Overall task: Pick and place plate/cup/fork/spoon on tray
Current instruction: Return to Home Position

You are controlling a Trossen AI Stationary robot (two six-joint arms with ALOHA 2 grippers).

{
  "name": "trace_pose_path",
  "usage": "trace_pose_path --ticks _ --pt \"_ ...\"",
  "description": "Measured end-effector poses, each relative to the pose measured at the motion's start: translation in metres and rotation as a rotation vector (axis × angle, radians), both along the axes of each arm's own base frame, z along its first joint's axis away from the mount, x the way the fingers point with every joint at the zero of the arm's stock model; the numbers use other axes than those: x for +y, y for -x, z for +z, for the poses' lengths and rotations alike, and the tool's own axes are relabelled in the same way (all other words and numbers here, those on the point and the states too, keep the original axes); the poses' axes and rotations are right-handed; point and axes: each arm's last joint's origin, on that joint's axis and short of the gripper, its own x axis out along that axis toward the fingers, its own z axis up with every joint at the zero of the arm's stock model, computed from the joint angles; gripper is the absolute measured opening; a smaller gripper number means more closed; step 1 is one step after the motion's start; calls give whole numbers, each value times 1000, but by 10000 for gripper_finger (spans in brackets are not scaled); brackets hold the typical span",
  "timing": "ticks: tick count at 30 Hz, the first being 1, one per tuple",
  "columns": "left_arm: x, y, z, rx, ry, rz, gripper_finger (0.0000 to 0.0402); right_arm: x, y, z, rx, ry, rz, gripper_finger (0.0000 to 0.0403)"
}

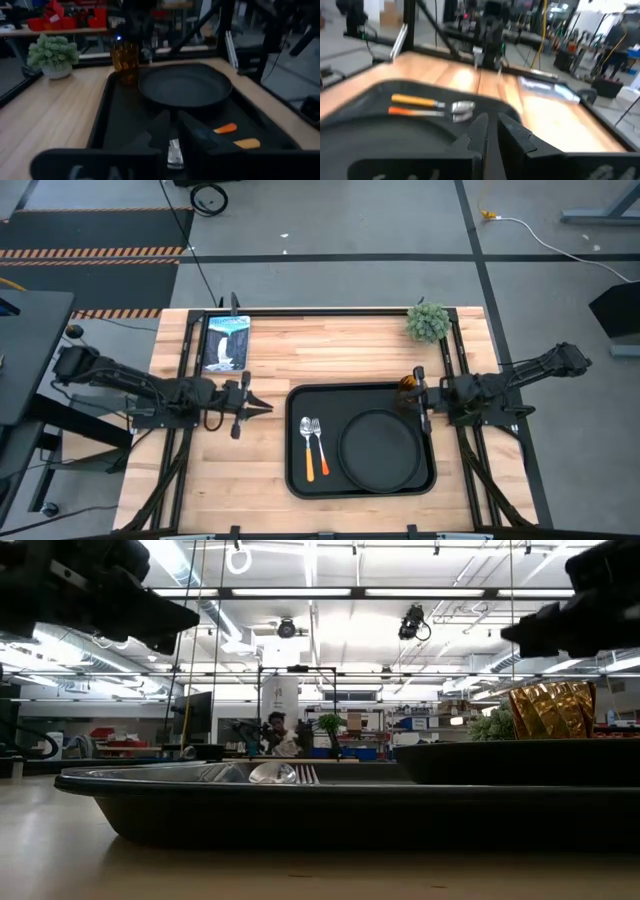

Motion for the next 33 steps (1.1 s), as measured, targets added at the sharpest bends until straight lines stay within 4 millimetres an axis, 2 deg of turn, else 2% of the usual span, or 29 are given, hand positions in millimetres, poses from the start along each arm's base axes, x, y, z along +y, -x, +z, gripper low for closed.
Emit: trace_pose_path --ticks 7,17,25,33 --pt "7 9 -12 -41 77 5 6 0 1 -10 97 25 0 45" --pt "8 15 -10 -65 111 12 10 0 1 -11 111 29 0 45" --pt "9 20 -13 -13 133 36 7 0 1 -10 105 27 0 45" --pt "12 29 -8 -36 149 81 6 -2 8 2 -15 -4 1 45"
